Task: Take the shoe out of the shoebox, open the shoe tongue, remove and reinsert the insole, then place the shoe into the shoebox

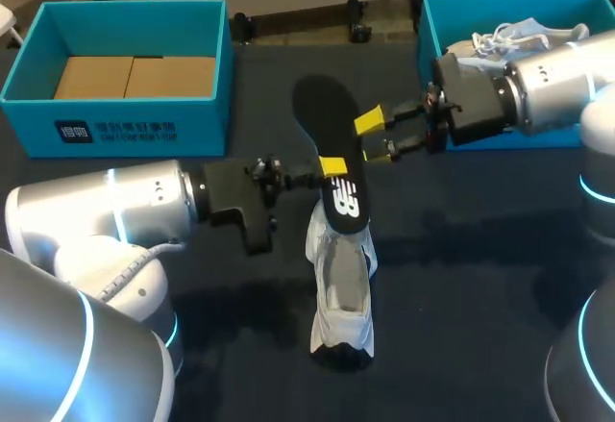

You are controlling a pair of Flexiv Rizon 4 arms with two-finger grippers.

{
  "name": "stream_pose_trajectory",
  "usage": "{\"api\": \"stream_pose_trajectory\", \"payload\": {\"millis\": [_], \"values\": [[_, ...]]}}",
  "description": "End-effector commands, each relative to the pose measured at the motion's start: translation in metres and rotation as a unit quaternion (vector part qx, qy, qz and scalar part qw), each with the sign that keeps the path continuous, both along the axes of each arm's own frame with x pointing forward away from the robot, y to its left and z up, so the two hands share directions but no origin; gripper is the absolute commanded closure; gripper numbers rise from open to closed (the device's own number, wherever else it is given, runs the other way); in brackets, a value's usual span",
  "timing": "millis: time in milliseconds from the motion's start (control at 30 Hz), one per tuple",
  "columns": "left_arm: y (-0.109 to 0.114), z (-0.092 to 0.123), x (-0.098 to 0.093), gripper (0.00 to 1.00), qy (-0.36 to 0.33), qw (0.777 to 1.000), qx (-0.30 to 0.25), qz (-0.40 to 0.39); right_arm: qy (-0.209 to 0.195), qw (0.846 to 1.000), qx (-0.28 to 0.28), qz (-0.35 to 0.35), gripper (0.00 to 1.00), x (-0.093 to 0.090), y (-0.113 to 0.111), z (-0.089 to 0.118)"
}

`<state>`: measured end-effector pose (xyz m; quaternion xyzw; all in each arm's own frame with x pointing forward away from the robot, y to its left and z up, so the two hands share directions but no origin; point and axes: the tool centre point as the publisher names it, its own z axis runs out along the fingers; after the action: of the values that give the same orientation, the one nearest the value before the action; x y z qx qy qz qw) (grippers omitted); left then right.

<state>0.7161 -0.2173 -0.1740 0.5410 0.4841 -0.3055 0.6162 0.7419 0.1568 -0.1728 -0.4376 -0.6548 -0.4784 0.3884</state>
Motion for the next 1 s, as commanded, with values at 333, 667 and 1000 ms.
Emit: {"api": "stream_pose_trajectory", "payload": {"millis": [333,667,1000], "values": [[-0.010,-0.002,0.001,1.00,-0.004,1.000,0.001,0.005,-0.003,1.000,0.002,0.008,0.44,0.001,0.013,0.000],[-0.015,-0.002,-0.002,1.00,-0.008,1.000,0.001,0.001,-0.009,0.999,0.015,0.032,0.55,0.000,0.030,-0.001],[-0.013,-0.004,0.000,1.00,-0.011,1.000,0.001,0.005,-0.003,1.000,0.017,0.023,0.59,-0.005,0.025,0.003]]}}
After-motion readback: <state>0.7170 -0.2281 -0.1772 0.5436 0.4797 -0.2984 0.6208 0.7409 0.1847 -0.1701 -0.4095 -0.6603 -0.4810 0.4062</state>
